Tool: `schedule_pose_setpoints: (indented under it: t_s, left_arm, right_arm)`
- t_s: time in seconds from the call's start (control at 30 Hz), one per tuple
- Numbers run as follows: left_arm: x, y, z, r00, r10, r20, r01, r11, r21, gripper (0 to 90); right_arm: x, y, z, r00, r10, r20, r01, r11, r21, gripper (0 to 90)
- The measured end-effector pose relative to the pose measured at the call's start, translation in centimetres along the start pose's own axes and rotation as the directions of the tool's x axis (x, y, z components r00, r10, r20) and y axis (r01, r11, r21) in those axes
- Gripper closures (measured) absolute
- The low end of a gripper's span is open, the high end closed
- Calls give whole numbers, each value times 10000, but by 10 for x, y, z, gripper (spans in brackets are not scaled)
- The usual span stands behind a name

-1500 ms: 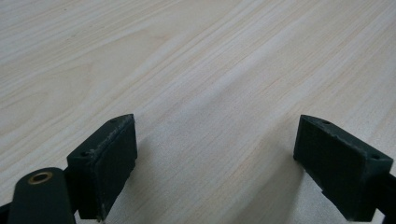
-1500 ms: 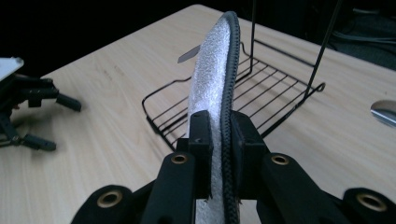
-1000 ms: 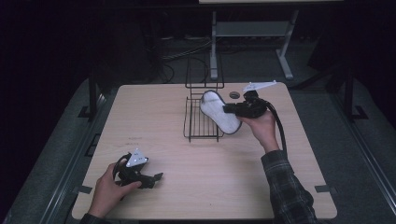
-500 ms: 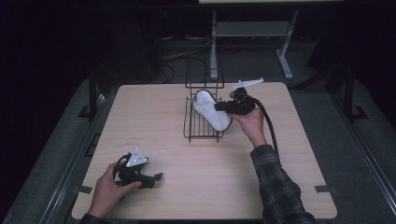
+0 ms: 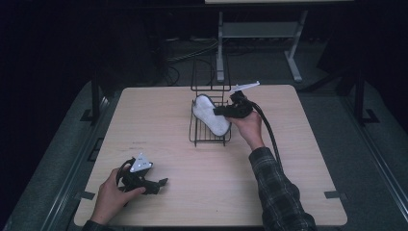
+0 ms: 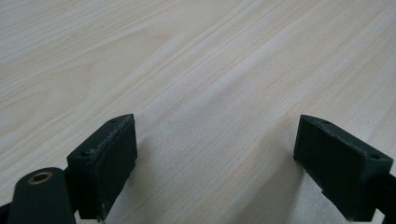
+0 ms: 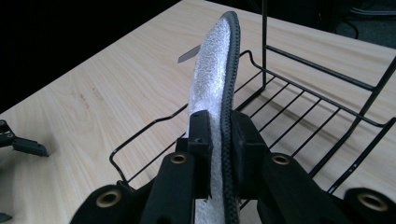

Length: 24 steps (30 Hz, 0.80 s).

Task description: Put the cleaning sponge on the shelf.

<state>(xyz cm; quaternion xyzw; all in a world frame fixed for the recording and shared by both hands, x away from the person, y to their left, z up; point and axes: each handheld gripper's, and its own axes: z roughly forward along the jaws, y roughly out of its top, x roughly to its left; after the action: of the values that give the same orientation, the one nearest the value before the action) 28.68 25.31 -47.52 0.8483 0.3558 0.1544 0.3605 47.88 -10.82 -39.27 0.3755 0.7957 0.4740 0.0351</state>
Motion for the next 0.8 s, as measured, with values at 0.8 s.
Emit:
schedule_pose_setpoints:
  t_s: [0.8]
  left_arm:
    - [0, 0, 0, 10000, 3, -3, -3, 10000, 3, 126]
  right_arm:
    - [-16, -6, 12, 9968, 121, 792, -121, 9999, -14, 722]
